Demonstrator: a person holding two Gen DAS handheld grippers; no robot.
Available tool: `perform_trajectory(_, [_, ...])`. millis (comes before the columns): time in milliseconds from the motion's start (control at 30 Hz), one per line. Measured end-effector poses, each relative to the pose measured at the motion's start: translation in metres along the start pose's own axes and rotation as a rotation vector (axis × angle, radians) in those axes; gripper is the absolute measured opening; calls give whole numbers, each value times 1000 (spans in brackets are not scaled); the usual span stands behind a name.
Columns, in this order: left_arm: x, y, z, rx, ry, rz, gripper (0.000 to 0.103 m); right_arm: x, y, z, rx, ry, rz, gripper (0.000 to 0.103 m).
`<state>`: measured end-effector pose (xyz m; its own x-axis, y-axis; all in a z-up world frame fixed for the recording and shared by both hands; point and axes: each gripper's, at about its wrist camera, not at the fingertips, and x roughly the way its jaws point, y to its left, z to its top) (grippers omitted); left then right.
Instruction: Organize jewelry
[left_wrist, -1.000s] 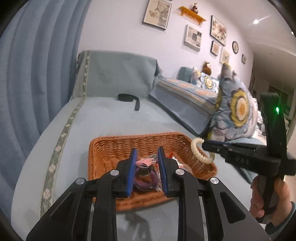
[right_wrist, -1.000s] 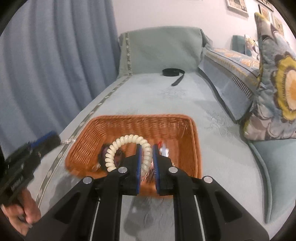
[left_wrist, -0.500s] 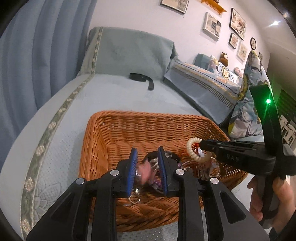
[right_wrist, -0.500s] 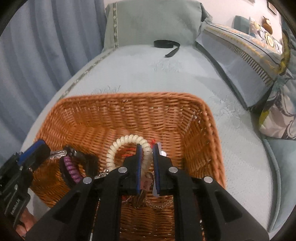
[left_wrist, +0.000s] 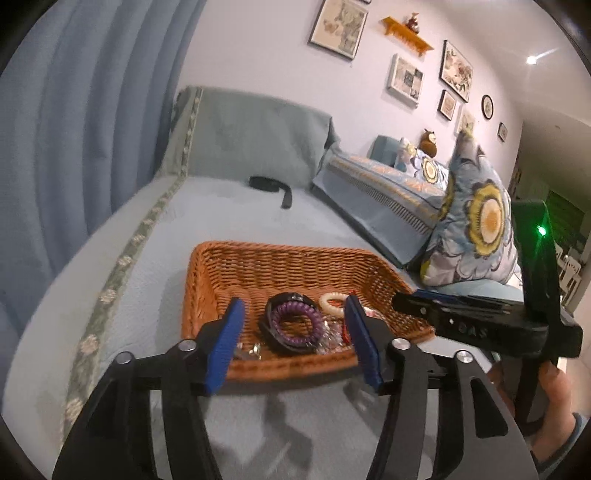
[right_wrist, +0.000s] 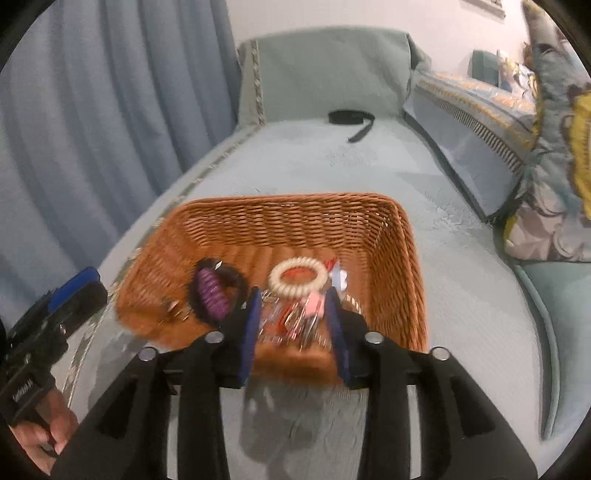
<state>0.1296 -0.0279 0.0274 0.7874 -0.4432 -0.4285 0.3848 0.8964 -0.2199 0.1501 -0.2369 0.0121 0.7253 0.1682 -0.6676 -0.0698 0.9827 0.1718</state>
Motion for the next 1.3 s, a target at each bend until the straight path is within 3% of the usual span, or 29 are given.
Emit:
perform_trajectory(133, [-42, -11, -13, -12, -46, 6, 66, -45, 8, -33, -14, -107, -23, 51])
perform_trajectory(267, [-76, -20, -34, -16, -115, 70, 76, -74, 17, -65, -28, -196, -47, 51])
perform_trajectory(367, [-91, -24, -53, -12, -152, 135, 77, -90, 23, -90, -45, -258, -91, 53])
perform_trajectory(467, [-99, -28, -71, 0, -167, 197, 78, -97, 25, -111, -51, -305, -127, 66])
perform_trajectory(667, [-111, -30, -97, 11, -212, 274, 78, -105, 30, -135, -70, -372, -156, 67])
perform_trajectory(800, [-113, -32, -102, 47, -246, 314, 84, -102, 27, -141, -47, -379, -139, 69])
perform_trajectory(1300, [-106, -35, -107, 69, -228, 391, 93, -96, 31, -147, -63, -381, -165, 74])
